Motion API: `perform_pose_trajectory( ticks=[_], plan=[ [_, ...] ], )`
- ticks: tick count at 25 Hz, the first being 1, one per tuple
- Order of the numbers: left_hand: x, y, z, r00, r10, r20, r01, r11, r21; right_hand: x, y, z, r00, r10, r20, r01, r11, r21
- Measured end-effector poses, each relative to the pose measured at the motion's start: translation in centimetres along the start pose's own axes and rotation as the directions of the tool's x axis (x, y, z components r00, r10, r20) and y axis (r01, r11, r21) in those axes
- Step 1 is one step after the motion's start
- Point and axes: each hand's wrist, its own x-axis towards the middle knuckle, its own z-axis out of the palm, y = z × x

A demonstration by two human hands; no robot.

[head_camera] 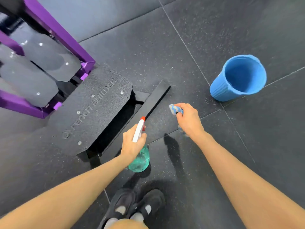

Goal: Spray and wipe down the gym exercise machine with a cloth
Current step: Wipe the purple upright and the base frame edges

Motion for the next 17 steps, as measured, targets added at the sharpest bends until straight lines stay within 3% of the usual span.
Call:
perform_pose_trajectory(
  ticks=[6, 11, 14, 17],
  plan=[
    [5.8, 0.2, 1.3, 0.974, -0.212, -0.081, 0.205, 0.974, -0.094, 9.9, -1.3, 0.6, 0.975, -0.029, 0.219, 0.043, 0.997, -0.06],
    [11.7, -0.5, 4.6, 0.975, -0.204, -0.084, 0.192, 0.973, -0.13, 18.2, 3.0, 0.5, 0.991, 0.091, 0.102, -0.076, 0.987, -0.14],
    [13.1, -2.0, 7.4, 0.966, -0.237, -0.108, 0.22, 0.964, -0.147, 20.3, 3.8, 3.2, 0.962, 0.107, 0.25, -0.061, 0.981, -0.184],
    [14.8, -4.7, 9.7, 0.926, -0.348, -0.149, 0.312, 0.925, -0.217, 23.2, 5.4, 7.3, 0.944, 0.028, 0.329, 0.042, 0.978, -0.204]
  ],
)
